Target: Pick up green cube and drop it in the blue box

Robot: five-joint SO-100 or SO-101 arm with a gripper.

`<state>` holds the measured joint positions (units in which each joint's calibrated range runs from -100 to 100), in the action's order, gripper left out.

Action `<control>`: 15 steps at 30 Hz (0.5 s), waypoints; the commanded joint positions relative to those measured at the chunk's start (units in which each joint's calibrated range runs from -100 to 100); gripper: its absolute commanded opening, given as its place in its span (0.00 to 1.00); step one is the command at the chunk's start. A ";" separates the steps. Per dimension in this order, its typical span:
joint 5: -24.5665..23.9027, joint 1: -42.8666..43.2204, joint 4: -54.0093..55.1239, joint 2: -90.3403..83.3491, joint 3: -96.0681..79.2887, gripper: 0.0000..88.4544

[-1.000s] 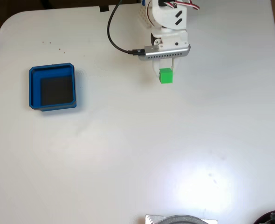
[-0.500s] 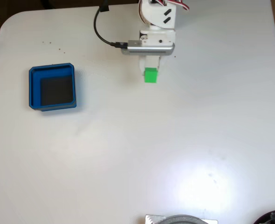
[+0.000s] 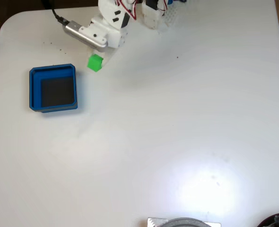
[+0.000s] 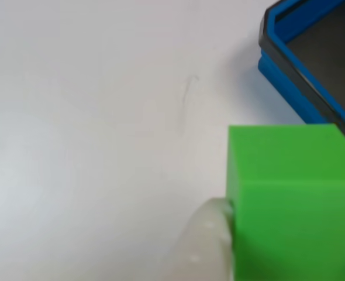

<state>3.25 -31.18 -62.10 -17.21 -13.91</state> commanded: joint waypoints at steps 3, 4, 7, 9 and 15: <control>0.20 -1.95 0.01 5.84 4.13 0.02; 0.15 -2.72 0.01 6.59 4.22 0.02; 0.10 -3.79 0.10 8.43 5.66 0.02; 0.10 -4.17 0.10 10.44 8.71 0.02; 0.05 -5.31 0.01 18.05 17.60 0.02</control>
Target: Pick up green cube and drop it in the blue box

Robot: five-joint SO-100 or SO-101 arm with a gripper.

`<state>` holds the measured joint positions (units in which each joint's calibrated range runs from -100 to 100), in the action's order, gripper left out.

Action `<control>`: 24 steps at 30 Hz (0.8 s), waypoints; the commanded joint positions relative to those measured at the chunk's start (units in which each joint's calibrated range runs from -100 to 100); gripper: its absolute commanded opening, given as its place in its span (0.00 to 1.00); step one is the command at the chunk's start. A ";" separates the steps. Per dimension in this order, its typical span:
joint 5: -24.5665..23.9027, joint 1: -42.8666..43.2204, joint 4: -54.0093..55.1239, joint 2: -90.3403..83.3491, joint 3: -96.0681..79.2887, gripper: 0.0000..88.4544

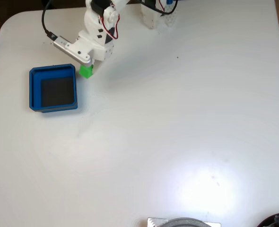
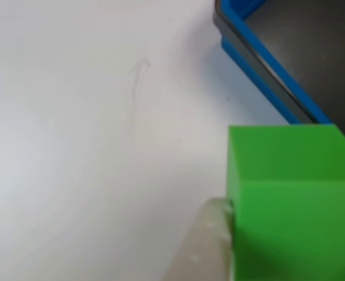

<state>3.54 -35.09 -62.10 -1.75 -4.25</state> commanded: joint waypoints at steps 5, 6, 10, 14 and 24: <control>-0.29 -2.09 0.01 7.11 14.39 0.02; -0.29 -2.55 0.01 7.94 15.29 0.02; -1.12 -3.16 0.01 11.12 19.24 0.02; -5.32 -3.84 0.01 14.13 22.65 0.02; -9.91 -4.23 0.75 22.57 31.63 0.02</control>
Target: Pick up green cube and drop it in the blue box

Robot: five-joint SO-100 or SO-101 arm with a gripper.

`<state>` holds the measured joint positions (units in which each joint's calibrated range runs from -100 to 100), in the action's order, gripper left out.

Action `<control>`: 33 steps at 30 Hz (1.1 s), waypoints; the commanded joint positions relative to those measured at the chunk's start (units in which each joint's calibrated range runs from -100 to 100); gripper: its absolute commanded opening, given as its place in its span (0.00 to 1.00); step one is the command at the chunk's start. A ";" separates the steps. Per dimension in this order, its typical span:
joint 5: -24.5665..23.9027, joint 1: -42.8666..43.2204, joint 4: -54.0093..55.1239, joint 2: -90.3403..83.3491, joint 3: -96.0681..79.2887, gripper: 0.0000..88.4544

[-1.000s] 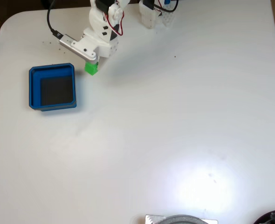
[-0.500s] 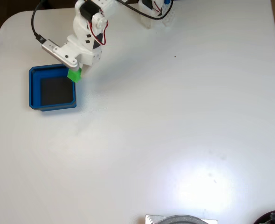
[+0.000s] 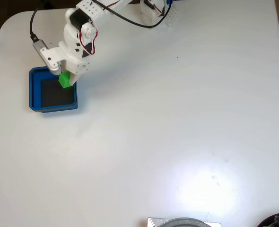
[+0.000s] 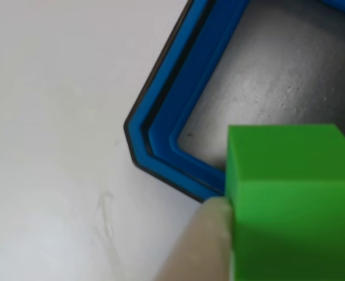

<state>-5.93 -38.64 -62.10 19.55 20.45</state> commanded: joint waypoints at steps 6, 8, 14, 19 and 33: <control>-0.44 -1.43 0.91 6.12 12.23 0.02; -0.44 -1.82 0.99 7.12 13.75 0.02; -0.44 -2.81 1.32 10.05 16.72 0.02; -0.44 -3.42 6.37 11.55 17.16 0.02; -0.39 -4.49 8.98 13.73 16.90 0.02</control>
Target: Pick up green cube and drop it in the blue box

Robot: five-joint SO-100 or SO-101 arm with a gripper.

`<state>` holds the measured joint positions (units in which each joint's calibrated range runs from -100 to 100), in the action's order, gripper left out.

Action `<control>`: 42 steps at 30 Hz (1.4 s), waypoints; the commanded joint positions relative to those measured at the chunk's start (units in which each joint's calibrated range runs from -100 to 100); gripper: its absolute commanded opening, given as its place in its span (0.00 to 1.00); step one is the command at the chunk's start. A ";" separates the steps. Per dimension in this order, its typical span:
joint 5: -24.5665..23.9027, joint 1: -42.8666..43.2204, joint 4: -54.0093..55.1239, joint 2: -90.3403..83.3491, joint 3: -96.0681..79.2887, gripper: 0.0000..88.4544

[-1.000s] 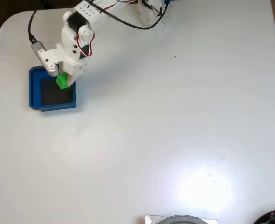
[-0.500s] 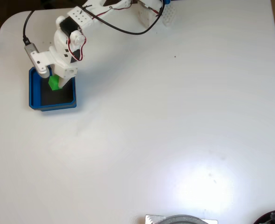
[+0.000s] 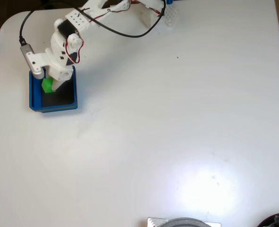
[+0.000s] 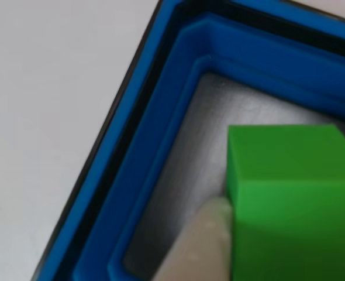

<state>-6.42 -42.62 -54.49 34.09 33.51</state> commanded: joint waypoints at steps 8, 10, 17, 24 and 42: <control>0.05 -0.66 1.29 -0.89 3.65 0.02; 0.05 -0.74 1.21 -0.89 3.65 0.03; 0.05 -0.96 1.37 -0.89 3.65 0.13; 0.05 -0.96 1.37 -0.89 3.65 0.17; 0.44 -1.57 1.04 -4.82 1.86 0.17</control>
<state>-6.28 -43.62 -54.49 34.09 33.51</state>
